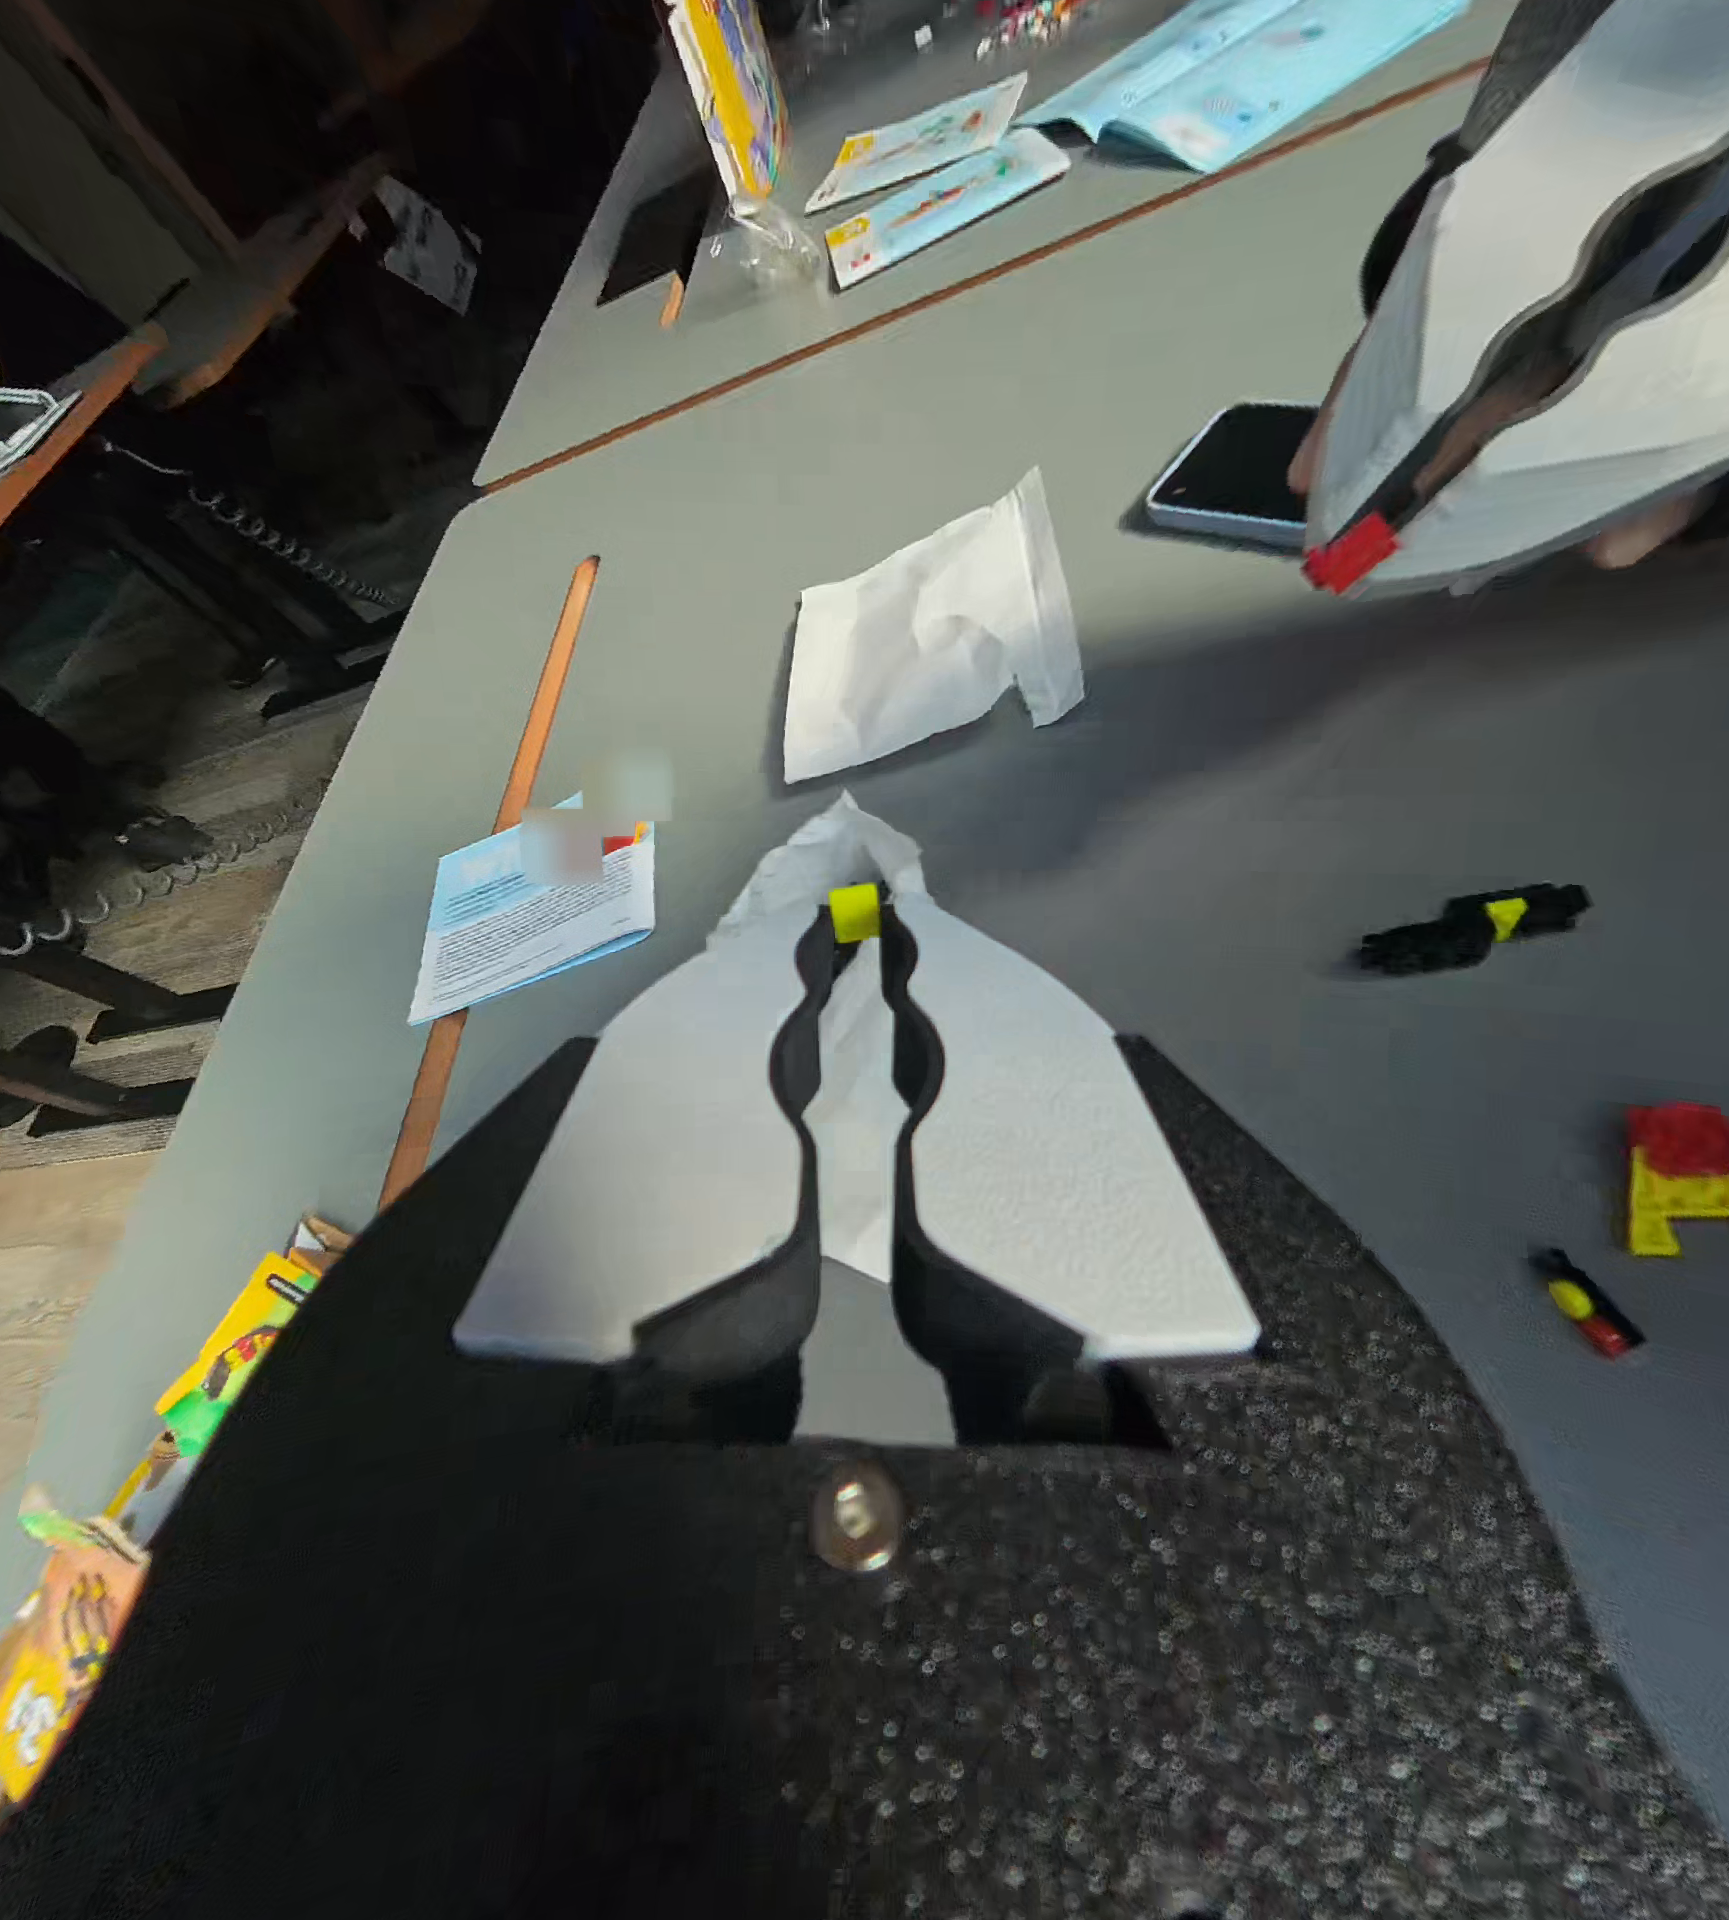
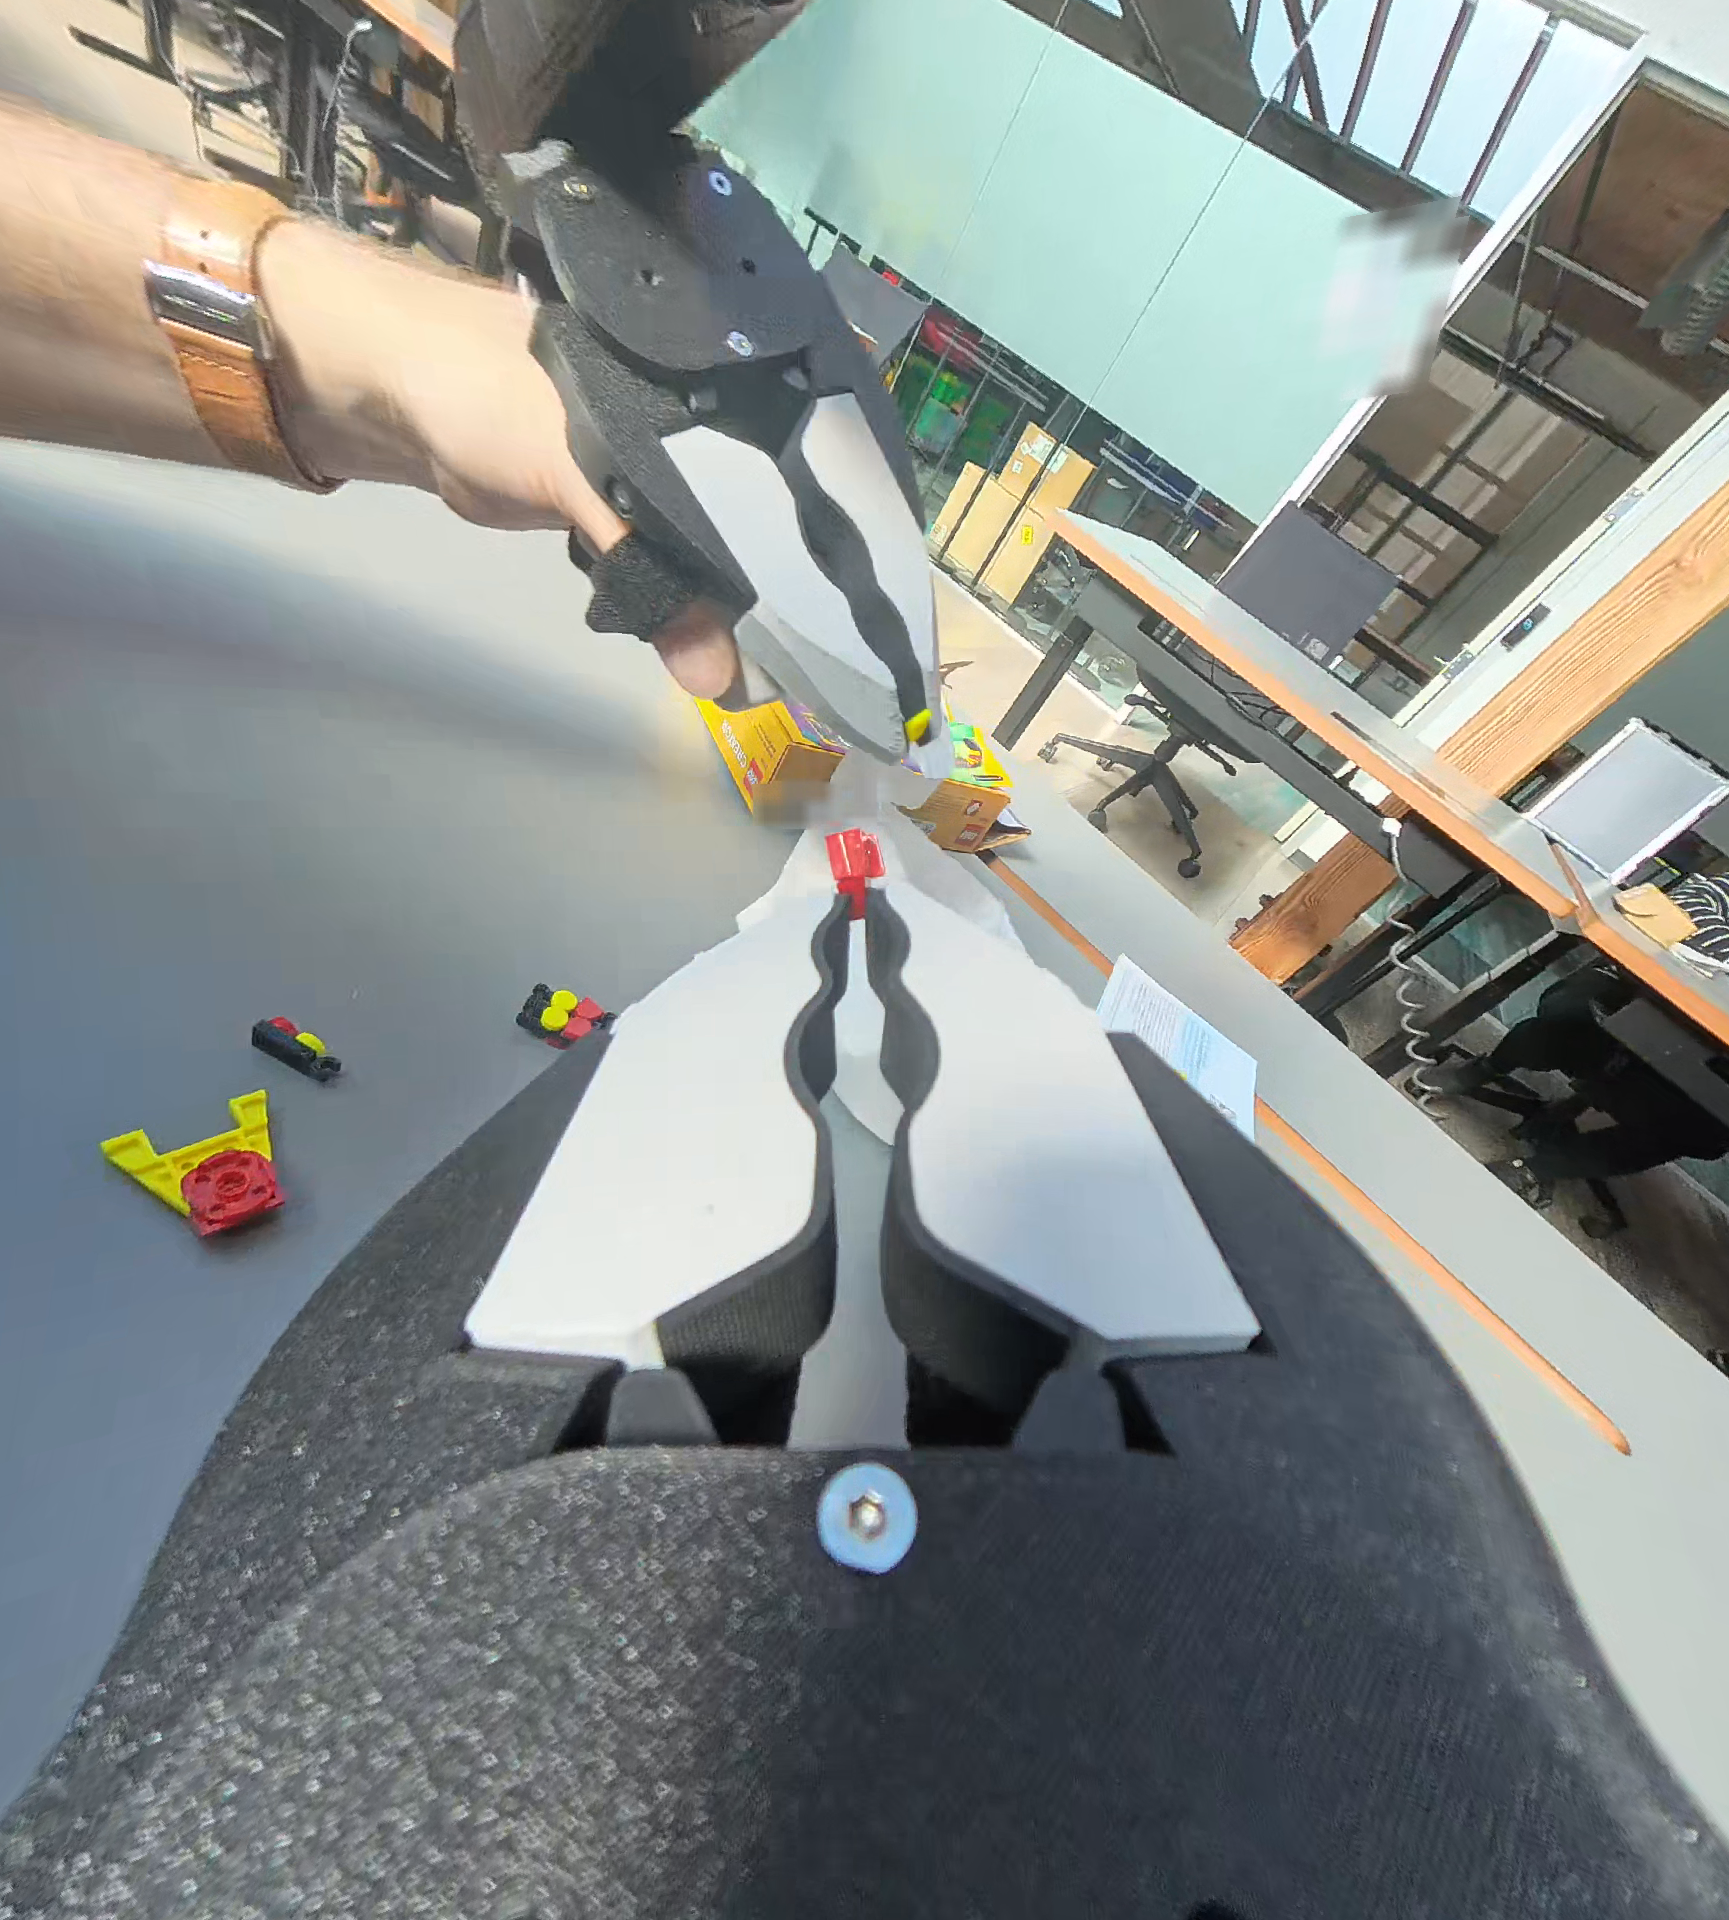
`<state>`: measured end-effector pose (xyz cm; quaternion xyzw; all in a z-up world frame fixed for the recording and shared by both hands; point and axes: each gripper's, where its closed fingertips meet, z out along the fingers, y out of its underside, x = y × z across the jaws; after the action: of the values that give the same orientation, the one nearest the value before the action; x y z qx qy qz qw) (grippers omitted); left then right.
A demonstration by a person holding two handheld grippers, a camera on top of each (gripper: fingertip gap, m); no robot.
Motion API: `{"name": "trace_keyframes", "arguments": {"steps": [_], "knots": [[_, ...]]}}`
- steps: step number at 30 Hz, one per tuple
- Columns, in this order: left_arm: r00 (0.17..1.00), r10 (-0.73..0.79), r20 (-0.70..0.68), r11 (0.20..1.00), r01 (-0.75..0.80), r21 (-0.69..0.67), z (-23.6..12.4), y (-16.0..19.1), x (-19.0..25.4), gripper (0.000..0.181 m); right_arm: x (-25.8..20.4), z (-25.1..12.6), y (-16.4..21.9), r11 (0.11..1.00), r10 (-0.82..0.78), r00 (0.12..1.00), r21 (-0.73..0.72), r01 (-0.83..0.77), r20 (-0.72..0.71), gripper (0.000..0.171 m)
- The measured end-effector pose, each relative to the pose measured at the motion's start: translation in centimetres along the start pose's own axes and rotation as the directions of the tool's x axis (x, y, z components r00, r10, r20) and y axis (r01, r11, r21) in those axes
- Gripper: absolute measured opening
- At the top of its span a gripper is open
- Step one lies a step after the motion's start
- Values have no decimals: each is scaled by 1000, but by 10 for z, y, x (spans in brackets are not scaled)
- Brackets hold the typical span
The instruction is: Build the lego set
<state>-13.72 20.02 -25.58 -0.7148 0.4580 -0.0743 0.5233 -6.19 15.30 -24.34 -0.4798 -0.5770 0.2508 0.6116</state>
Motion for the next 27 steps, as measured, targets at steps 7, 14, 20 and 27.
{"name": "trace_keyframes", "arguments": {"steps": [7, 14, 20, 27], "knots": [[993, 66, -96, 959, -89, -267, 41, 32, -19, 24, 9, -3, 15, 999, 23, 999, -29, -24, -28, 3], [986, 147, -80, 989, -145, 26, 16, -20, 10, 32, 8, -7, 12, 998, 52, 999, 19, -52, 1, 3], [921, 368, -123, 894, -315, 319, -4, -68, 93, 31, -10, -16, -9, 982, 99, 980, 144, -125, 173, 3], [934, 321, -159, 894, -243, 376, -4, -74, 105, 15, -17, -20, -19, 963, 139, 959, 193, -189, 247, 3]]}}
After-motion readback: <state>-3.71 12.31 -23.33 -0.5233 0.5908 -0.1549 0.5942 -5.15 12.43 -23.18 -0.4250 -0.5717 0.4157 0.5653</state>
